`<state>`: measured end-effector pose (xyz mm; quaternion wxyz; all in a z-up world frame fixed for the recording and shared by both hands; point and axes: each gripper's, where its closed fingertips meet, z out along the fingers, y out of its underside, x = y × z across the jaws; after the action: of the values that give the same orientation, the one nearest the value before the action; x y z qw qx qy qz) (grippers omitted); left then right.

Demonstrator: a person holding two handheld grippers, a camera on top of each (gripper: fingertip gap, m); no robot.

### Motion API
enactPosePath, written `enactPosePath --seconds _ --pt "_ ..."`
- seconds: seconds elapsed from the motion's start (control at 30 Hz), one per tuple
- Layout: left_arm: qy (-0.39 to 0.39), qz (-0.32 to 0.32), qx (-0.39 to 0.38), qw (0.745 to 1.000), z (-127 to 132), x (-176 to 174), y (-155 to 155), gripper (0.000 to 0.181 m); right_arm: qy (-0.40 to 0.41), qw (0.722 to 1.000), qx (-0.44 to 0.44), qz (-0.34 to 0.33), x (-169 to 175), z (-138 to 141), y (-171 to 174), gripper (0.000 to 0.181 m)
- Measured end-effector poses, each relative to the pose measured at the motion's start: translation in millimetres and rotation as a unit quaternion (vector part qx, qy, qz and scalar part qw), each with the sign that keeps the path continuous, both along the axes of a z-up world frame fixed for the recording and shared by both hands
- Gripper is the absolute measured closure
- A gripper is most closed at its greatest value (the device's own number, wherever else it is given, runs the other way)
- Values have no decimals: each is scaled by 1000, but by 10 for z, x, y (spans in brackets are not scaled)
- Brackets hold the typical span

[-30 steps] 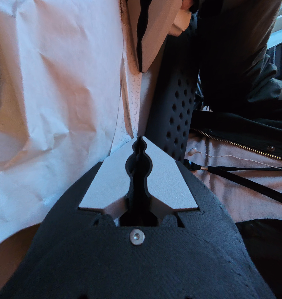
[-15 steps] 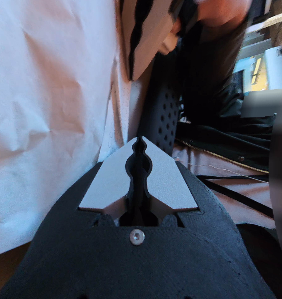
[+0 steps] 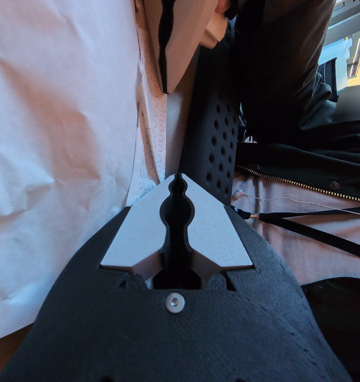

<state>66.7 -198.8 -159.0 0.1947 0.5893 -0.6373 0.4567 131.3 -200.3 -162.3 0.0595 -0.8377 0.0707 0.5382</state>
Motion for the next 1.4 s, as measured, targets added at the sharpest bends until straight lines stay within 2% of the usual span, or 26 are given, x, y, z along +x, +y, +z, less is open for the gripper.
enactPosePath --seconds 0.4,0.7,0.87,1.0,1.1,1.4 --pt "-1 -10 -10 1000 10 -46 26 181 -3 1000 -3 4 22 -6 5 181" --pt "23 4 -30 999 -2 -218 183 181 -1 1000 2 -18 134 -2 78 181" --pt "-13 68 -77 995 161 -58 292 181 0 1000 1 -23 135 -2 81 181" --pt "-19 79 -89 993 214 122 146 181 0 1000 0 -23 134 -2 82 181" --pt "10 74 -58 996 59 153 102 181 -1 1000 4 -25 133 -1 82 181" --pt "47 56 -79 994 14 -15 121 181 -1 1000 7 -24 130 0 81 181"
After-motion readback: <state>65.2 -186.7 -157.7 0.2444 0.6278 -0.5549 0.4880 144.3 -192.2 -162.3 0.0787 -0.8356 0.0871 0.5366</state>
